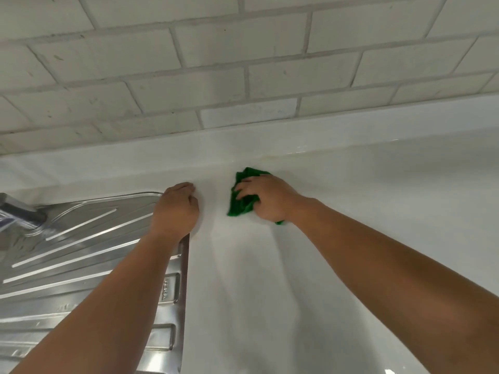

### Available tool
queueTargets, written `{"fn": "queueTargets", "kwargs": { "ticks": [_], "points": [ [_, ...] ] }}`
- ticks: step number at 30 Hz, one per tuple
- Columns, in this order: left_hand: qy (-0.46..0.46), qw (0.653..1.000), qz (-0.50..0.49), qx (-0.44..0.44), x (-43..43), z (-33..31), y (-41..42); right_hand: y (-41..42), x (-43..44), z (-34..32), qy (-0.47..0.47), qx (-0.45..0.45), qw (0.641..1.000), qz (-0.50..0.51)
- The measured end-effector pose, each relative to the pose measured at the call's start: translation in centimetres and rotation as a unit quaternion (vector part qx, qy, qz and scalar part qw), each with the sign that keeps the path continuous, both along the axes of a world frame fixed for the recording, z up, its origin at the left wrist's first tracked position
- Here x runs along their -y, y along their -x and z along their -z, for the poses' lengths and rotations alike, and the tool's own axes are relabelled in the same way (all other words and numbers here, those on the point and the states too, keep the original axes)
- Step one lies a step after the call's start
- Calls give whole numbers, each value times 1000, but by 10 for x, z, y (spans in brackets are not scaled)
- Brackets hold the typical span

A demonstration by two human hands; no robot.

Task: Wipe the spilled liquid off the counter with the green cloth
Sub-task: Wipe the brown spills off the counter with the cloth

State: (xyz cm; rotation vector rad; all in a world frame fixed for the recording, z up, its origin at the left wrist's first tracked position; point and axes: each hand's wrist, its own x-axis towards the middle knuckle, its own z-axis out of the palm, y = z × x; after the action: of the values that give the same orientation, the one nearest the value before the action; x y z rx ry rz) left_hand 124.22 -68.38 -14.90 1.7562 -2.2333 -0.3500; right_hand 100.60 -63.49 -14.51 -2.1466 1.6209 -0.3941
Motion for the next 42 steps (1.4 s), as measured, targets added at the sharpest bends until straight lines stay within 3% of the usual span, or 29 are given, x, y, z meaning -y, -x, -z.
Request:
{"fn": "queueTargets", "kwargs": {
  "ticks": [5, 8, 13, 21, 30, 42],
  "points": [
    [-1, 1000, -13, 1, 2, 1, -5, 18, 0, -1, 1, -142, 986, 81],
    [8, 1000, -11, -1, 2, 6, -7, -9, 28, -4, -10, -125, 988, 92],
    [27, 1000, 4, -12, 1, 11, -10, -44, 40, -8, -48, -112, 992, -20],
    [9, 998, 43, -33, -30, -6, 9, -30, -62, -6, -60, -129, 990, 19],
    [39, 991, 108, -73, -109, -8, 10, -51, -194, -9, -73, -132, 988, -35],
    [24, 992, 80, -93, -273, -15, -16, -67, -331, 6, -23, -133, 983, -121]
  ]
}}
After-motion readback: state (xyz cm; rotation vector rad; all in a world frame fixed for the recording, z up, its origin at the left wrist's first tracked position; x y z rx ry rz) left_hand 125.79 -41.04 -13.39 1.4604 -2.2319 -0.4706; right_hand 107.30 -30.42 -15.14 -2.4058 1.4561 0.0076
